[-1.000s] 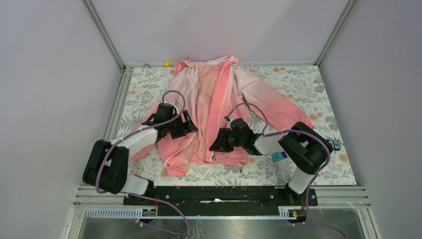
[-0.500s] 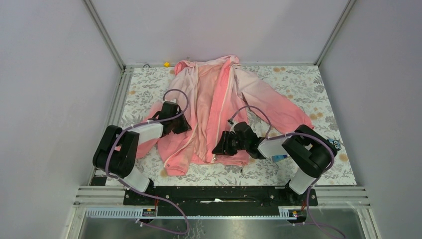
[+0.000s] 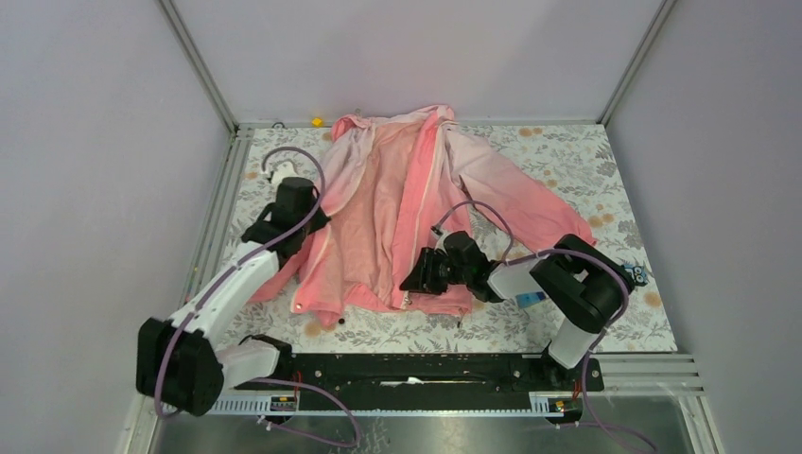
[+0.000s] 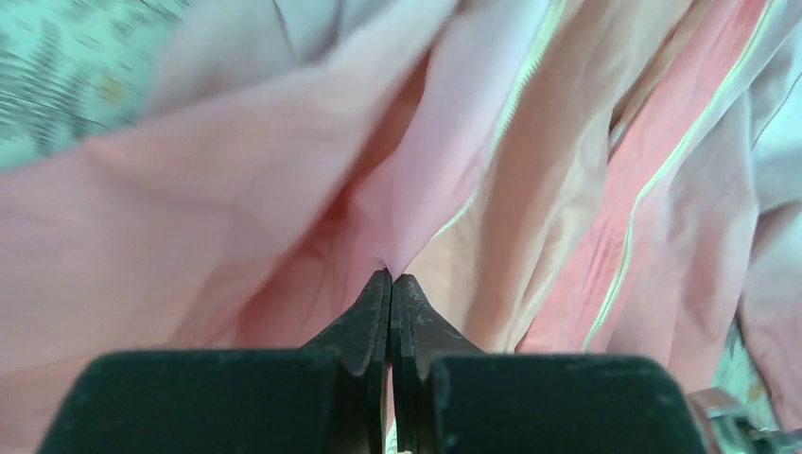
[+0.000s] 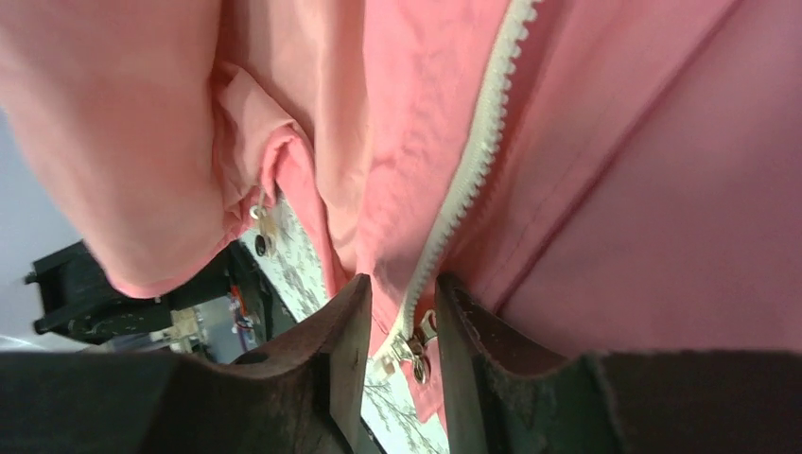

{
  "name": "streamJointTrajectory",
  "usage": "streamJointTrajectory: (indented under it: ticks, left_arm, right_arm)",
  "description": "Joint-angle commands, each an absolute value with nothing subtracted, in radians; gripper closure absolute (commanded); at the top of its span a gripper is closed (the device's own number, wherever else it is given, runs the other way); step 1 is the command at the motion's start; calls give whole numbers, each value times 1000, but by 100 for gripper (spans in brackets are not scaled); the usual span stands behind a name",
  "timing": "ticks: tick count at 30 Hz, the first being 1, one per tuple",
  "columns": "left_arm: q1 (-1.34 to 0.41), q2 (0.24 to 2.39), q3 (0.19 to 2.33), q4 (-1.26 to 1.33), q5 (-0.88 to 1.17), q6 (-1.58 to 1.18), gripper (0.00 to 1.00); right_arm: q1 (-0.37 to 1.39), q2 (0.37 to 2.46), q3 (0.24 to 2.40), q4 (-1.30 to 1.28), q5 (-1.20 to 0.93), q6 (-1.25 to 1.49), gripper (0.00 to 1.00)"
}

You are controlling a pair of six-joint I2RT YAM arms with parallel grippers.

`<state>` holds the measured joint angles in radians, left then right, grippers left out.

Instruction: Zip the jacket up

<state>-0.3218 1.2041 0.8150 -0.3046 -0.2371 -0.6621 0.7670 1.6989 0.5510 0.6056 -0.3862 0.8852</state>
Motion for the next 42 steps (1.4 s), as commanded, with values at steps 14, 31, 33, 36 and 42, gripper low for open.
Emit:
streamJointTrajectory:
  ticks: [14, 31, 33, 36, 42]
  left_arm:
    - [-415, 1245, 1206, -845, -911, -633, 100]
    - [-416, 1326, 1298, -885, -1005, -577, 100]
    - [-376, 1311, 1309, -887, -1007, -545, 100]
    - [-301, 1272, 1311, -889, -1007, -497, 100]
    - [-229, 1219, 1311, -842, -1014, -384, 100]
  right_arm:
    - [672, 1390, 627, 6, -329, 593, 100]
    - [600, 1101, 1097, -841, 153, 296, 100]
    - [580, 1076, 1138, -882, 219, 301, 100]
    - [490, 1023, 1140, -888, 241, 310, 100]
    - [358, 973, 1099, -868, 309, 292, 100]
